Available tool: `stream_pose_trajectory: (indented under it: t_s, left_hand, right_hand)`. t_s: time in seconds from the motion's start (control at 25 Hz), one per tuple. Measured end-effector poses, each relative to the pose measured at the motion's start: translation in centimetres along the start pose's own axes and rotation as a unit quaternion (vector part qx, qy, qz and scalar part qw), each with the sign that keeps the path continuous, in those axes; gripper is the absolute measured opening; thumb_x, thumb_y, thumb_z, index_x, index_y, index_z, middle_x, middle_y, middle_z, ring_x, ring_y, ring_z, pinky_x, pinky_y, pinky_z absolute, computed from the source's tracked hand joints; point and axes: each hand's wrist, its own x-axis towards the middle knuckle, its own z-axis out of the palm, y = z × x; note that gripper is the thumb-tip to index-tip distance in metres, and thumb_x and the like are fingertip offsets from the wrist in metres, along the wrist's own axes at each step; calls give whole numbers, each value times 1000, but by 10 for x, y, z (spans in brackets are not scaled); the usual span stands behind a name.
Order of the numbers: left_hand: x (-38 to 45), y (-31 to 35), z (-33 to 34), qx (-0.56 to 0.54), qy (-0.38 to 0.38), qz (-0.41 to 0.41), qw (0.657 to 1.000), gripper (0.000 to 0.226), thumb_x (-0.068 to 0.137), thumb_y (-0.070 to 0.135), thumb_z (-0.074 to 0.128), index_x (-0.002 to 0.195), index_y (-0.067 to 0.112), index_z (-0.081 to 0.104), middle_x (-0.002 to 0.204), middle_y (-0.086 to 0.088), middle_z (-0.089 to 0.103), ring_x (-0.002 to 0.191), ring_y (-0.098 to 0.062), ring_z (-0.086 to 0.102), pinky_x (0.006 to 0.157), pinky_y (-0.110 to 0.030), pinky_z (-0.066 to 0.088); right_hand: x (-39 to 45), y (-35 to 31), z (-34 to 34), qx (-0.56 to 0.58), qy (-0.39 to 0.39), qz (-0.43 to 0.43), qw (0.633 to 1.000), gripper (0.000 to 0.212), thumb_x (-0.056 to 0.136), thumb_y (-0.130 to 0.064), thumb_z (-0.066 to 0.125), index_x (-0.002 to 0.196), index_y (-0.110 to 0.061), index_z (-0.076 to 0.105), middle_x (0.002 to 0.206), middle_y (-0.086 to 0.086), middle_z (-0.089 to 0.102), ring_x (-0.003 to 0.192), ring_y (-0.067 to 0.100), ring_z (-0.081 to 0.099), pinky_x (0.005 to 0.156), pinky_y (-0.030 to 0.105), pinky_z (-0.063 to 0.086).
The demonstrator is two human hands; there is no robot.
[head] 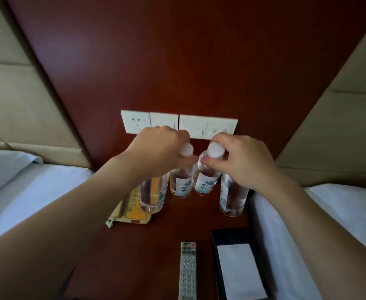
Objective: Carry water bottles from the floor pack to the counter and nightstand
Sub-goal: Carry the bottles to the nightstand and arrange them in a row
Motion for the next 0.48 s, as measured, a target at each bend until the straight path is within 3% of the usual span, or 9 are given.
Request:
stream_pose_trajectory:
  t_s: [0.24, 0.48]
  left_hand:
    - [-16, -12, 130, -17, 63, -85, 994, 42, 84, 59, 58, 83, 17, 55, 69, 3, 52, 67, -24, 54, 56, -33, 38]
    - [-25, -4, 195, -6, 110, -122, 986, 44, 84, 58, 58, 89, 15, 60, 72, 0, 53, 71, -29, 57, 58, -34, 38]
  right_hand:
    - [-14, 40, 128, 4, 0, -4, 1000, 34, 82, -57, 63, 100, -29, 58, 83, -12, 62, 76, 13, 59, 63, 32, 43]
    - [-26, 66, 177, -24, 37, 0, 999, 37, 82, -62, 60, 101, -31, 60, 85, -11, 64, 78, 13, 59, 62, 32, 42]
